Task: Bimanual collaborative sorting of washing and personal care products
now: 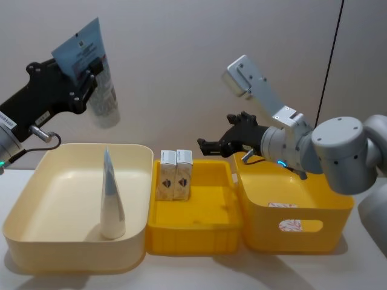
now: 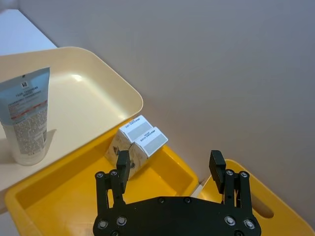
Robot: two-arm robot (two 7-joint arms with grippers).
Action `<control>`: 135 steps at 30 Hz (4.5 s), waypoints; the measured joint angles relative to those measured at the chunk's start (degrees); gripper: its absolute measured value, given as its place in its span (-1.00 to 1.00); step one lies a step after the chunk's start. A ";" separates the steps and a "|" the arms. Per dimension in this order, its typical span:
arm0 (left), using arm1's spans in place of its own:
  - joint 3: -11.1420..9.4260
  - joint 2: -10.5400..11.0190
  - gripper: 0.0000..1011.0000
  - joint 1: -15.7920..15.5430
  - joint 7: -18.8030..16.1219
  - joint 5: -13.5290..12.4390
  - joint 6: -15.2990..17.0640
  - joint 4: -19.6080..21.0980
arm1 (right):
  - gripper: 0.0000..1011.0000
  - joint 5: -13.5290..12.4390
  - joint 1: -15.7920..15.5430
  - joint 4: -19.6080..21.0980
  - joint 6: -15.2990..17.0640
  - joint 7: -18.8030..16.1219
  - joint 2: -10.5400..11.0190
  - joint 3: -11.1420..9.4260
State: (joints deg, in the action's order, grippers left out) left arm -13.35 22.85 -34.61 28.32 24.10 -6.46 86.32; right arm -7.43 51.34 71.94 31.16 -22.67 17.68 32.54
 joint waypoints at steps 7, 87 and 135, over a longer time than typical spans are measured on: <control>-0.06 -0.34 -0.54 0.13 1.08 2.04 -0.24 -1.38 | 0.98 0.87 -0.26 0.29 -3.24 -0.41 0.23 0.39; -4.20 -0.47 -0.54 -1.22 2.64 8.12 -0.86 -5.68 | 0.98 -6.37 7.01 1.94 -17.13 -25.52 2.07 5.61; -5.68 0.69 -0.54 -0.25 3.63 8.90 -1.26 -1.52 | 0.98 -6.81 11.71 -7.89 -18.70 -23.48 -3.31 9.73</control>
State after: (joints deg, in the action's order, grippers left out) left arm -19.03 23.54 -34.87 31.95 33.00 -7.73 84.81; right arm -14.23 63.06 64.05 12.47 -46.15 14.38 42.27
